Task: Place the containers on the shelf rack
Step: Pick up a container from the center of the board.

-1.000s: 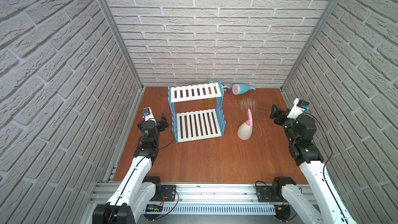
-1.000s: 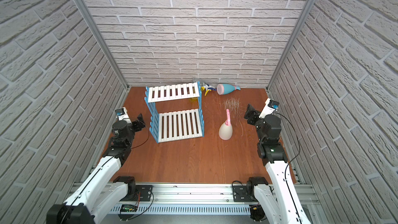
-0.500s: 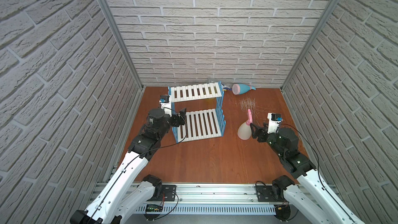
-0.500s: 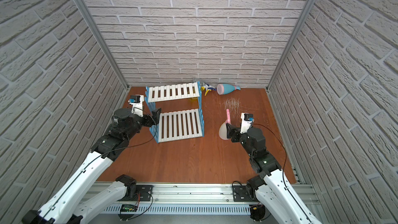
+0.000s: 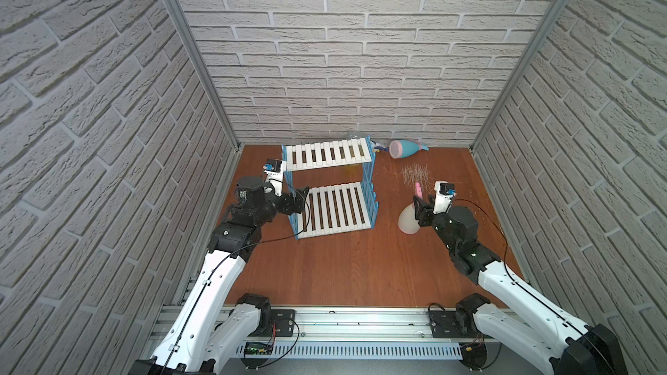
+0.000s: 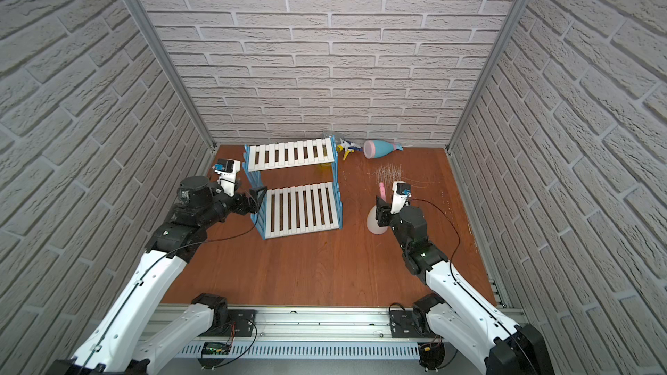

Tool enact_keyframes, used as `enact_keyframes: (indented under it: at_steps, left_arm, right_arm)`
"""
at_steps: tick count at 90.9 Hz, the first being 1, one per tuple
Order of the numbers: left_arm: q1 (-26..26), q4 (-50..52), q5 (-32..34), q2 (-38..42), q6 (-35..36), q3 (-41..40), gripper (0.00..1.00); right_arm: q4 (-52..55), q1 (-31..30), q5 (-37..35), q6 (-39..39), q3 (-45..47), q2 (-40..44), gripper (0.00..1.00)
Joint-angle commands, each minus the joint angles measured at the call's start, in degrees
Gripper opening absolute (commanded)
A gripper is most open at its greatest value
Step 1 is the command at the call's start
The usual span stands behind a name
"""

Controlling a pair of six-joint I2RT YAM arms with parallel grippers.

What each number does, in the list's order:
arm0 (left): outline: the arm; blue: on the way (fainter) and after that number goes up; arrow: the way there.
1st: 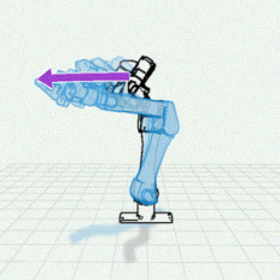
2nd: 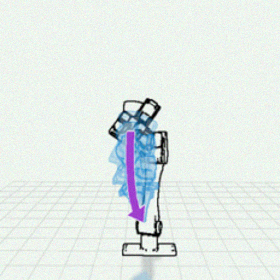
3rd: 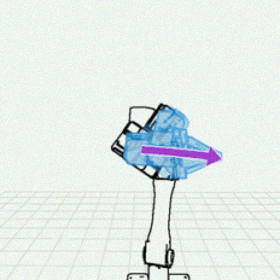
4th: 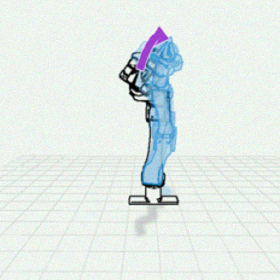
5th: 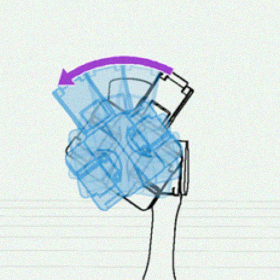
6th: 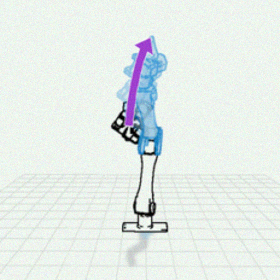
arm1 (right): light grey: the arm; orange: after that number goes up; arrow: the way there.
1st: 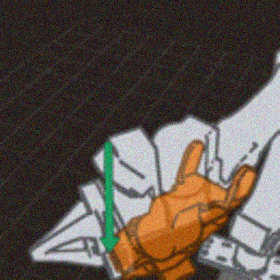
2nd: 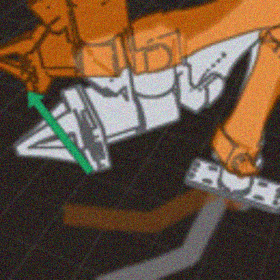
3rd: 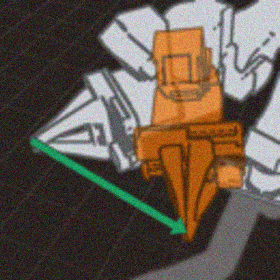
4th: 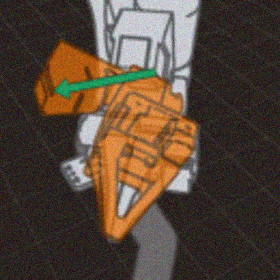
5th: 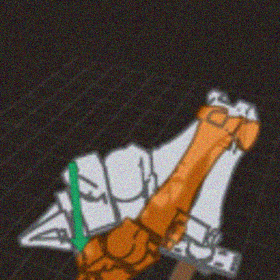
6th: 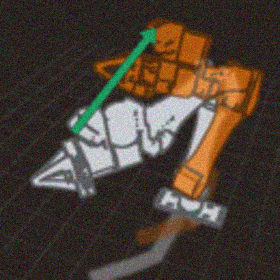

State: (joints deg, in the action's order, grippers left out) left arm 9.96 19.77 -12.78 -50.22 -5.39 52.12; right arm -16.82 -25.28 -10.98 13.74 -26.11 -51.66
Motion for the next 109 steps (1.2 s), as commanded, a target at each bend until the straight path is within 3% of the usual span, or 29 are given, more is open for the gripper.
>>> enact_keyframes:
  at_steps: [1,19,29,55,79,101,109]
  left_arm:
    - [-0.6,-5.0,-2.7,0.9,2.3,-1.9,0.98]
    - [-1.1,-4.7,-2.9,0.0,3.4,-2.0,0.98]
    - [-1.1,-4.2,-1.9,-0.5,2.9,-1.8,0.98]
    - [-1.4,-5.8,-2.9,-2.8,3.1,-1.5,0.98]
    - [-7.8,-10.3,-5.3,-1.0,4.0,-5.0,0.98]
    - [-7.8,-12.1,-5.3,2.7,5.8,-8.1,0.98]
    - [-7.8,-10.1,-4.4,3.0,7.0,-7.4,0.98]
  right_arm:
    - [-4.7,-0.4,-1.1,-1.4,0.0,-1.9,0.55]
    - [-5.9,-0.5,-1.7,-0.4,1.1,-3.1,0.42]
    - [-4.4,-0.5,-2.4,-1.2,0.8,-2.5,0.22]
    - [9.3,-0.6,-4.5,-3.5,-4.5,5.4,0.07]
    - [28.7,-0.6,-2.8,-4.1,-25.6,9.1,0.04]
    - [39.4,-2.1,7.0,3.4,-53.1,-7.0,0.04]
    - [39.9,-4.6,7.2,3.7,-58.8,-10.3,0.04]
